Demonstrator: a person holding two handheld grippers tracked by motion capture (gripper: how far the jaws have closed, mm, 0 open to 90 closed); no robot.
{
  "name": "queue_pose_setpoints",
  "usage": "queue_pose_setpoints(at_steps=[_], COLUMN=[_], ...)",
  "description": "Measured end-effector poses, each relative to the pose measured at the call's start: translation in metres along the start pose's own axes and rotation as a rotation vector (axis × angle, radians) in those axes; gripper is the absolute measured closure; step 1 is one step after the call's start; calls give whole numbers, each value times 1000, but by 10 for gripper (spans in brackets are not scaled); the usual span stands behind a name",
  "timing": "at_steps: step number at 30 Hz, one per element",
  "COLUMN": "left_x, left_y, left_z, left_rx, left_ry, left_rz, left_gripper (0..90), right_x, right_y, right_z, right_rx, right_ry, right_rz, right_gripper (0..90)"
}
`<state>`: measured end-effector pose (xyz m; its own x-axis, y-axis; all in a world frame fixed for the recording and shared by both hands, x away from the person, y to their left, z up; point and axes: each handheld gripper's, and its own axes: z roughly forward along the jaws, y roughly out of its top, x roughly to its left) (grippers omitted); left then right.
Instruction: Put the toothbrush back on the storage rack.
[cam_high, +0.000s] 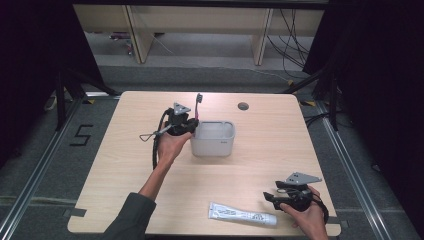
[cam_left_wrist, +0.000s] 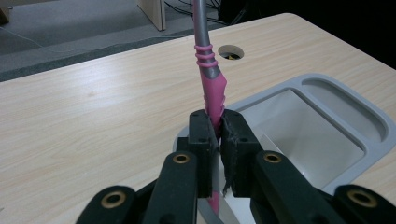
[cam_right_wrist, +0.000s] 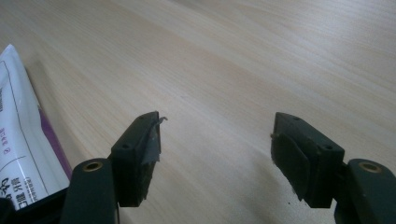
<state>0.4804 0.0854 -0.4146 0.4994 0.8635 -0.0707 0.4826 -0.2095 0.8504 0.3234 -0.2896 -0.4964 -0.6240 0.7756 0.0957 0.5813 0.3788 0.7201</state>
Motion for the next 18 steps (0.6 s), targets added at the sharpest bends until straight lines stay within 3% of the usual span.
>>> queue_pose_setpoints(at_steps=[18], left_x=[3], left_y=[-1], left_z=[-1], left_rx=[57], left_ry=[29], left_rz=[39], left_gripper=[818], right_x=[0], right_y=[0], right_z=[1], right_rx=[9], right_ry=[12], right_rz=[3], right_gripper=[340])
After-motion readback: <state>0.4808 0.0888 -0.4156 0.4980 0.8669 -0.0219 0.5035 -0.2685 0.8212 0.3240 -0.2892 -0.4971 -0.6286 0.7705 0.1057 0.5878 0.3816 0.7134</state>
